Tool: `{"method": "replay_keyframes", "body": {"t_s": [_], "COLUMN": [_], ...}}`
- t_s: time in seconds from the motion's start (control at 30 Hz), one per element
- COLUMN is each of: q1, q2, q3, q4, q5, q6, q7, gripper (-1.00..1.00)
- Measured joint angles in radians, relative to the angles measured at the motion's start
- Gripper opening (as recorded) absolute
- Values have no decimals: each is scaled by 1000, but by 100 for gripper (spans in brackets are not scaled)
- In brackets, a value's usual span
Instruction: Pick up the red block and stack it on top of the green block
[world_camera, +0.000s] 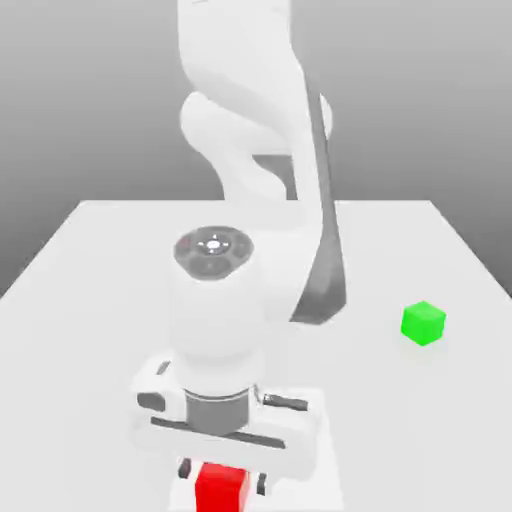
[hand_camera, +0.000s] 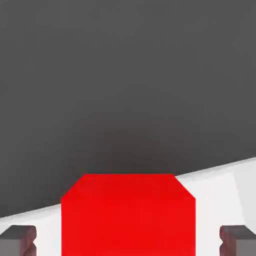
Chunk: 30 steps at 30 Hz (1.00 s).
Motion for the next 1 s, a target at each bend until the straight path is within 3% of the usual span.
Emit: {"method": "replay_keyframes", "body": {"t_s": [0.17,0.33,0.5,0.67,1.0], "q1": [-1,2,98,282,512], "q2": [-3,-159,-291,-416,-624], "q3": [1,10,136,233,430], "q4": [-1,-28,-109,-196,-380], "q5": [-1,5,129,244,371], "q6": [-2,-130,-168,-191,-204], "q7": [1,5,72,162,415], "gripper": [-100,-100,-100,-100,-100]}}
